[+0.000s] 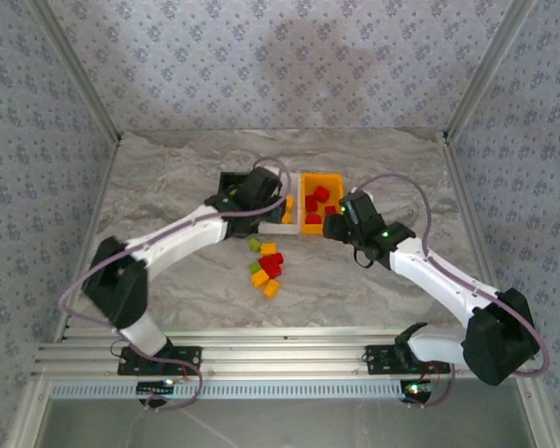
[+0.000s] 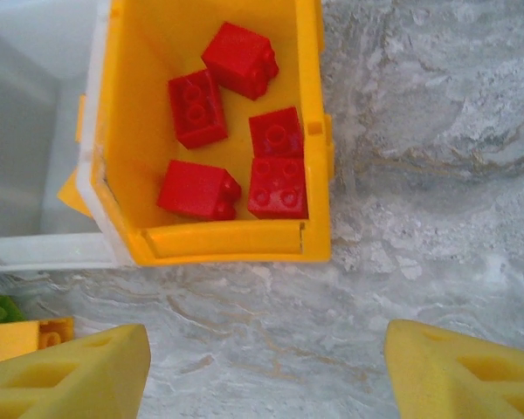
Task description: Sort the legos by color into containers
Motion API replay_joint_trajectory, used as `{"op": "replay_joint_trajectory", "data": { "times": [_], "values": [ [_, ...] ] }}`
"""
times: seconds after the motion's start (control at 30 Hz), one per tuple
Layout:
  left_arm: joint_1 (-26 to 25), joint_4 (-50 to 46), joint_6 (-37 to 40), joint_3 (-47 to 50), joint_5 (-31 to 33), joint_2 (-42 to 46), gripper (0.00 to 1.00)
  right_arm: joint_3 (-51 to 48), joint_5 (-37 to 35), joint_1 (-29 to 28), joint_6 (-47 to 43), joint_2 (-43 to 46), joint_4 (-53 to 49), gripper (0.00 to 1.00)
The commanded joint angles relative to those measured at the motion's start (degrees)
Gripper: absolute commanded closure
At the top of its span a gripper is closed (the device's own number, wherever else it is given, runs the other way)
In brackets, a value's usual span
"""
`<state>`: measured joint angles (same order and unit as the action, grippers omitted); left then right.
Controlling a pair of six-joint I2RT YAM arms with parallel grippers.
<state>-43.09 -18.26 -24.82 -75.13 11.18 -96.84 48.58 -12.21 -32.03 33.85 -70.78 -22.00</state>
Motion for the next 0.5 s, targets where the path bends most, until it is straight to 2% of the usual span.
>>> {"op": "replay_joint_trajectory", "data": {
  "times": [0.0, 0.13, 0.3, 0.47],
  "values": [
    [1.7, 0.5, 3.6, -7.6, 0.1, -7.5, 0.74, -1.5, -0.7, -0.6, 1.8, 0.6, 0.0, 0.27],
    [2.2, -2.8, 5.6, -15.6, 1.1, -15.9, 0.72, -1.7, -1.2, -1.2, 1.8, 1.1, -0.4, 0.27],
    [2.3, -4.0, 5.6, -19.3, 1.7, -18.5, 0.45, -1.6, -1.1, -1.3, 1.8, 1.5, -0.7, 0.27],
    [1.0, -1.9, 5.1, -17.5, 0.3, -12.9, 0.27, -1.3, -0.4, -1.2, 1.8, 1.4, -0.1, 0.26]
  ]
}}
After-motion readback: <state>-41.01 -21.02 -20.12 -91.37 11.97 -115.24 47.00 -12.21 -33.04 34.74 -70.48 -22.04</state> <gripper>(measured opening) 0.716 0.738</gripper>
